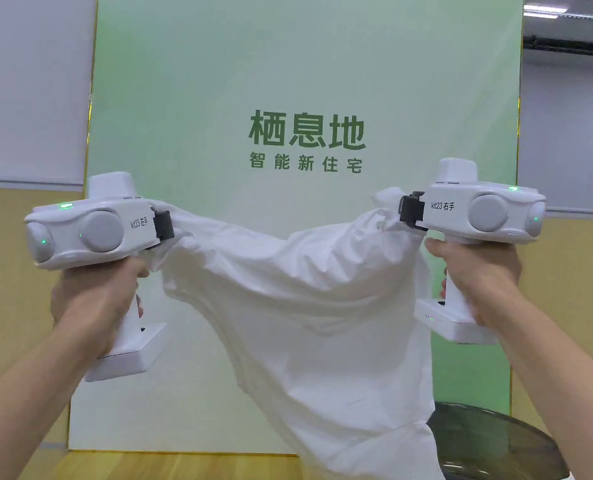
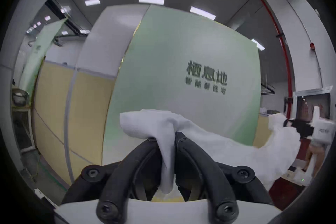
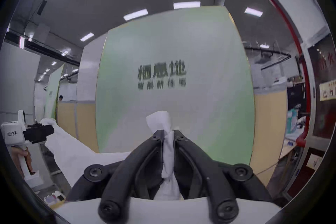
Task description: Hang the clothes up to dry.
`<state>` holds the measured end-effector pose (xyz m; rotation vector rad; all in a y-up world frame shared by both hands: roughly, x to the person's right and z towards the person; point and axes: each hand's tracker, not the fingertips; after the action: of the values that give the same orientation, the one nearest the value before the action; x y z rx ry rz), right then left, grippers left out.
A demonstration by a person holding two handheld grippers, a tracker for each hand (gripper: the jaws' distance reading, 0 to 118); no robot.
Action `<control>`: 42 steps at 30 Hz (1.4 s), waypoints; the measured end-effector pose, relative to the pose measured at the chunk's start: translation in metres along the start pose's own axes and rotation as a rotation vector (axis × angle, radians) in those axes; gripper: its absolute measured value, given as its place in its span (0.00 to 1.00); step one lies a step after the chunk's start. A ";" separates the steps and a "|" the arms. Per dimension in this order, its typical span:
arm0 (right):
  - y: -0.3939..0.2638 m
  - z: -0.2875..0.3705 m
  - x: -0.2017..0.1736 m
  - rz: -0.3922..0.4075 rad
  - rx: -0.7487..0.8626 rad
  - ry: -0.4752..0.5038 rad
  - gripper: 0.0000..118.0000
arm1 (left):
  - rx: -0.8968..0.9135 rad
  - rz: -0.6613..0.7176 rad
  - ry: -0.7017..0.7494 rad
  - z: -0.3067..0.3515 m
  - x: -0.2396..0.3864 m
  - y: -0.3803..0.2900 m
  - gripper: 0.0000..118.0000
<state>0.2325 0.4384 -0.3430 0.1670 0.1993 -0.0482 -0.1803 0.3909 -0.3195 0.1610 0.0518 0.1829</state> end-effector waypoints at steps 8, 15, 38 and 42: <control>0.032 0.011 0.001 0.010 0.064 -0.031 0.06 | 0.058 0.020 0.002 0.009 0.012 0.025 0.07; 0.019 -0.036 -0.005 -0.053 -0.009 0.001 0.06 | 0.005 -0.011 -0.036 -0.022 0.010 0.013 0.07; -0.050 -0.304 -0.039 -0.005 -0.091 -0.027 0.06 | -0.055 0.002 -0.059 -0.258 -0.082 -0.063 0.07; -0.082 -0.319 -0.038 0.020 -0.138 -0.045 0.06 | -0.083 -0.005 -0.075 -0.269 -0.094 -0.087 0.07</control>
<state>0.1289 0.4125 -0.6568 0.0306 0.1551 -0.0185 -0.2753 0.3305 -0.5960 0.0846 -0.0300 0.1738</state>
